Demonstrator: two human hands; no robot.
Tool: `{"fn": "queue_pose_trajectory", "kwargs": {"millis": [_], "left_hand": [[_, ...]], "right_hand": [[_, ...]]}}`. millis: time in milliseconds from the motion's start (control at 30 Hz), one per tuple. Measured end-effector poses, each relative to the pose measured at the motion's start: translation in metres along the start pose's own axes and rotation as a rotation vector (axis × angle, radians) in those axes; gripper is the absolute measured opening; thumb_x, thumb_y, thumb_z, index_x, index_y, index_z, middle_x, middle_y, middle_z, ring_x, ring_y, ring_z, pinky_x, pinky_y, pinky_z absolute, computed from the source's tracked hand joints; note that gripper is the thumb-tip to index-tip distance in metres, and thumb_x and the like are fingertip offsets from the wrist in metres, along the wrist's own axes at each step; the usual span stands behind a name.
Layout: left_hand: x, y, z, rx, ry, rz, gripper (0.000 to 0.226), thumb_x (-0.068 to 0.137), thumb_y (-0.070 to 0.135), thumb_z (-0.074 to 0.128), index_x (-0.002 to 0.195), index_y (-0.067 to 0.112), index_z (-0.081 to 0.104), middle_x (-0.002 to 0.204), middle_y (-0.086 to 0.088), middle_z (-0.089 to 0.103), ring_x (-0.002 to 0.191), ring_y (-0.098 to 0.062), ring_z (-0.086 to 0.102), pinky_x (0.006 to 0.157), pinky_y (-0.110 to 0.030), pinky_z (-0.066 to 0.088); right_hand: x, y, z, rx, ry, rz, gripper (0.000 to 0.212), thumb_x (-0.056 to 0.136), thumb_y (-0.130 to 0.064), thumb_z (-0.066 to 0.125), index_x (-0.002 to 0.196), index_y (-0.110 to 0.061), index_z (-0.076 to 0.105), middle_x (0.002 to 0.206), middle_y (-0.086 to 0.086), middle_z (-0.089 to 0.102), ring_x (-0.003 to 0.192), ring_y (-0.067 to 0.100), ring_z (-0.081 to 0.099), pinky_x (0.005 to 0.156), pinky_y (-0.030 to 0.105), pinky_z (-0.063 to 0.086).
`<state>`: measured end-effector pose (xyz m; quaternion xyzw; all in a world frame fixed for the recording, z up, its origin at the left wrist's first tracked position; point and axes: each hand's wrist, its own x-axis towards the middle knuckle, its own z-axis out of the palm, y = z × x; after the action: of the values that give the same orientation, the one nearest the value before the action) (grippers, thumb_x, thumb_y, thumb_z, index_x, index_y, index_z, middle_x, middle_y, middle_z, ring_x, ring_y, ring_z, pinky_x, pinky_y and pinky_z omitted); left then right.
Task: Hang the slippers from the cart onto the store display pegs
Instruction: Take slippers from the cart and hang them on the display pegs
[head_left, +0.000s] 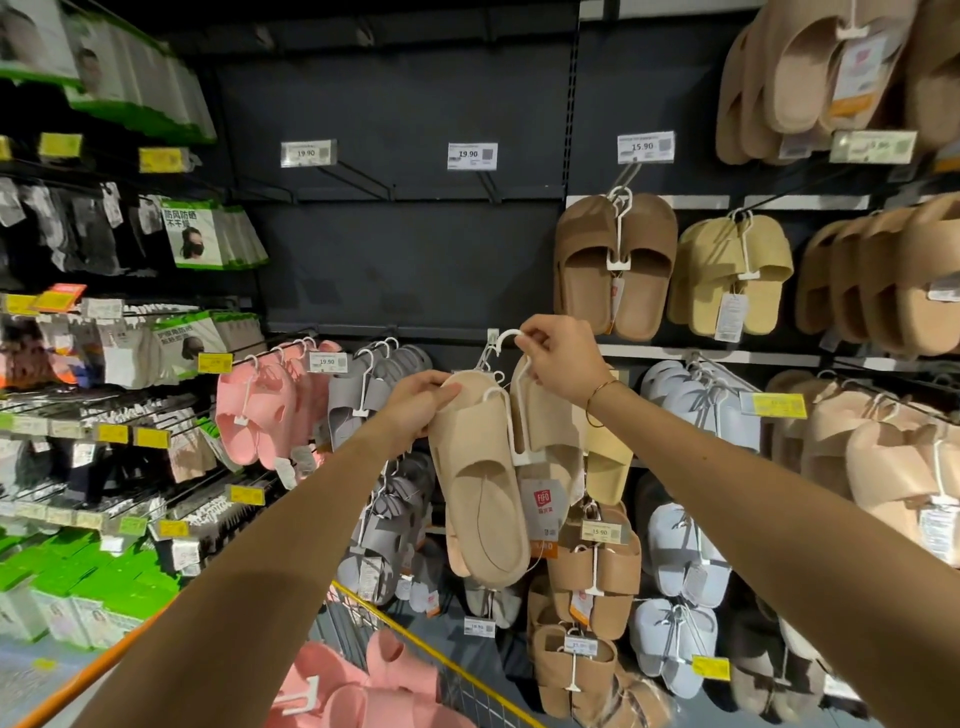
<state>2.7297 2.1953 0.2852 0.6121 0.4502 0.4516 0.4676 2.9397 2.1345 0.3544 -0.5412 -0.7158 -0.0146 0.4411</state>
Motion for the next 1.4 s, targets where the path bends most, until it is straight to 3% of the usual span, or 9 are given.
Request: {"fn": "queue_pose_trajectory", "kwargs": {"millis": [200,300,433,700,833,1200,1400], "left_hand": [[0.027,-0.005,-0.007,0.070,0.024,0.112,0.011,0.100,0.025,0.060,0.100,0.032,0.068,0.103,0.005,0.068,0.091,-0.012,0.061,0.074,-0.028,0.050],[0.043,-0.007,-0.012,0.117,-0.002,0.170,0.013,0.101,0.021,0.059,0.109,0.022,0.069,0.102,0.002,0.069,0.084,-0.006,0.060,0.068,-0.019,0.047],[0.062,-0.011,-0.021,0.132,-0.038,0.206,0.019,0.100,0.016,0.060,0.116,0.011,0.070,0.102,-0.003,0.069,0.088,-0.013,0.061,0.071,-0.018,0.049],[0.068,-0.007,-0.032,0.041,0.052,0.219,0.015,0.101,0.020,0.058,0.111,0.017,0.069,0.101,0.003,0.067,0.092,-0.013,0.059,0.077,-0.026,0.047],[0.069,-0.003,-0.029,0.060,0.079,0.260,0.011,0.100,0.015,0.057,0.106,0.015,0.068,0.093,0.004,0.065,0.084,-0.008,0.055,0.070,-0.017,0.045],[0.110,0.040,-0.045,0.127,0.146,0.328,0.011,0.099,0.020,0.058,0.101,0.018,0.069,0.100,-0.001,0.068,0.092,-0.017,0.059,0.079,-0.030,0.050],[0.152,0.064,-0.055,0.142,0.148,0.337,0.012,0.100,0.022,0.057,0.104,0.019,0.068,0.102,0.002,0.066,0.091,-0.016,0.059,0.072,-0.025,0.046]], "right_hand": [[0.020,0.002,0.018,-0.021,0.008,0.000,0.014,0.099,-0.018,0.060,0.097,-0.012,0.072,0.076,0.003,0.068,0.074,0.019,0.068,0.080,0.042,0.059],[0.031,0.003,0.023,-0.028,0.089,0.012,0.015,0.098,-0.017,0.061,0.092,-0.012,0.073,0.072,0.002,0.068,0.071,0.017,0.067,0.080,0.041,0.058],[0.037,0.000,0.035,-0.104,0.106,-0.004,0.016,0.097,-0.017,0.061,0.092,-0.010,0.074,0.076,0.003,0.069,0.075,0.018,0.064,0.079,0.040,0.056],[0.041,-0.006,0.051,-0.151,0.050,-0.026,0.018,0.098,-0.016,0.058,0.092,-0.009,0.072,0.079,0.005,0.069,0.078,0.020,0.064,0.079,0.045,0.055],[0.043,-0.009,0.052,-0.125,0.016,0.003,0.018,0.098,-0.016,0.058,0.096,-0.007,0.073,0.082,0.008,0.070,0.079,0.022,0.065,0.081,0.045,0.056],[0.091,-0.014,0.047,0.189,0.152,0.146,0.014,0.098,-0.014,0.061,0.093,-0.007,0.073,0.066,0.005,0.064,0.054,0.018,0.061,0.064,0.038,0.060],[0.132,-0.012,0.049,0.378,0.219,0.273,0.010,0.094,-0.012,0.067,0.086,-0.009,0.072,0.057,0.005,0.060,0.043,0.015,0.053,0.052,0.029,0.051]]}}
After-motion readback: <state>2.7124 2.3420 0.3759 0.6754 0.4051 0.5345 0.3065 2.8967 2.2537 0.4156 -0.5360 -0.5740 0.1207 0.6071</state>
